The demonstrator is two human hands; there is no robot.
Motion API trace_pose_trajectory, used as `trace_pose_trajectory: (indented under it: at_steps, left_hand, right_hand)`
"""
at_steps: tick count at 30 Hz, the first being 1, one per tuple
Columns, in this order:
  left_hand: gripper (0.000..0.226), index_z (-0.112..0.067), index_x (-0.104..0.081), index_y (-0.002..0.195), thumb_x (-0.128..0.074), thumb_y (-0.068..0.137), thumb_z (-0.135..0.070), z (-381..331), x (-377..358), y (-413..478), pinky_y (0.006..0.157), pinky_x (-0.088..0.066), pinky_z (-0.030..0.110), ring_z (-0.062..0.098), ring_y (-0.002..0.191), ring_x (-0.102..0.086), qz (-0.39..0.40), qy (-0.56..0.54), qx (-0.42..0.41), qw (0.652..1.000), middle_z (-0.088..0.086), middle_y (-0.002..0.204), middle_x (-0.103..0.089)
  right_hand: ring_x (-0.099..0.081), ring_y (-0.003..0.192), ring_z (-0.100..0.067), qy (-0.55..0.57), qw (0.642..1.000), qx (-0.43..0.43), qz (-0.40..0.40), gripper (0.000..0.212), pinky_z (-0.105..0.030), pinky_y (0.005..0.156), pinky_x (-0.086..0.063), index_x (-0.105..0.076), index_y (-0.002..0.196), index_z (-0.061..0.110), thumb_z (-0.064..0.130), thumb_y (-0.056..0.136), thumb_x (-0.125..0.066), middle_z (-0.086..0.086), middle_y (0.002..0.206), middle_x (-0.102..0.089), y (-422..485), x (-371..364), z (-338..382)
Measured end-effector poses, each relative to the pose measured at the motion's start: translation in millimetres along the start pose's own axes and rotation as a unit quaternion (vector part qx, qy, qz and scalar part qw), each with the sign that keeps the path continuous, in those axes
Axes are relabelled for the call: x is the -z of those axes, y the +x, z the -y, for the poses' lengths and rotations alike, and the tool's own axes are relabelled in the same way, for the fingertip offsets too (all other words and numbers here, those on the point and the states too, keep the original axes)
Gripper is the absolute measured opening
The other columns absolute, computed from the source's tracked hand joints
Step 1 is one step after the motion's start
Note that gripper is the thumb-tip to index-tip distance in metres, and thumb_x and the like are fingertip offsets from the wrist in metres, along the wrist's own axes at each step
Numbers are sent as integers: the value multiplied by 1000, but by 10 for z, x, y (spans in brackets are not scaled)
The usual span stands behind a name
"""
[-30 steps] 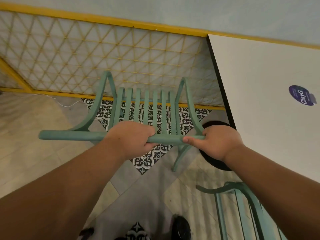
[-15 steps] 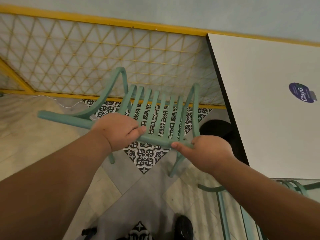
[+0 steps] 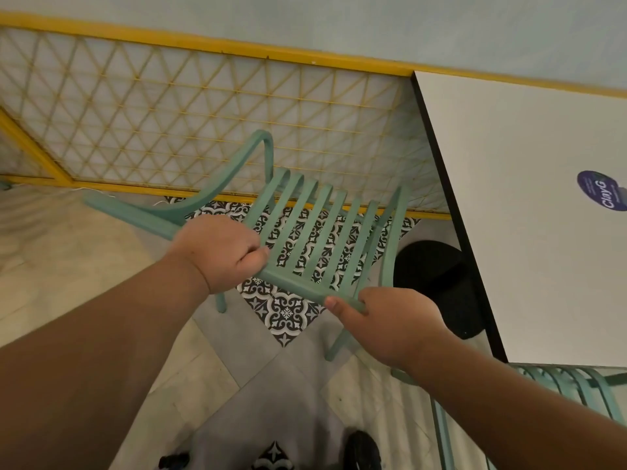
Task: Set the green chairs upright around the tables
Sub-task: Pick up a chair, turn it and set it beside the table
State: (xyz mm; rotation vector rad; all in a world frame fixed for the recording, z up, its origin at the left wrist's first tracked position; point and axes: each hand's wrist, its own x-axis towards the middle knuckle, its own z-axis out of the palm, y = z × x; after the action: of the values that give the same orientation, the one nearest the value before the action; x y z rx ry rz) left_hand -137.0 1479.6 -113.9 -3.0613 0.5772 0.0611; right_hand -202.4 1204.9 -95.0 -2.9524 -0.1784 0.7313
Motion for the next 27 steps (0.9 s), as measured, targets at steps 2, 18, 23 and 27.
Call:
trace_pose_trajectory:
  at_steps: [2,18,23,27]
  left_hand:
    - [58,-29,-65,81,-15,85,-58,-95,-7,-28,78,-45,38,16,83,-62,-11,14,55,998,-8,78,-67]
    - [87,-4,-3,162,-59,96,-17,-573,14,59,113,-38,36,36,152,-22,-217,-413,554,690,12,167,23]
    - [74,-6,-12,162,-51,99,-12,-531,-11,64,112,-37,34,37,151,-26,-217,-402,541,706,14,167,23]
    - [74,-5,-12,161,-49,99,-12,-373,-16,69,113,-35,32,36,150,-27,-204,-400,528,721,15,166,25]
  right_hand:
    - [-67,73,-14,32,999,9,43,86,-41,73,-62,-64,85,26,96,77,-14,4,80,-68,20,60,-31]
    - [-57,119,-12,145,960,214,107,46,-38,110,-43,-37,154,44,41,108,-43,9,139,-60,237,256,52]
    - [-60,117,-16,174,961,193,97,44,-41,108,-46,-44,151,45,42,107,-45,7,133,-65,270,222,77]
    - [-63,108,-16,190,956,201,93,38,-40,100,-50,-51,146,41,37,108,-45,4,121,-69,256,204,209]
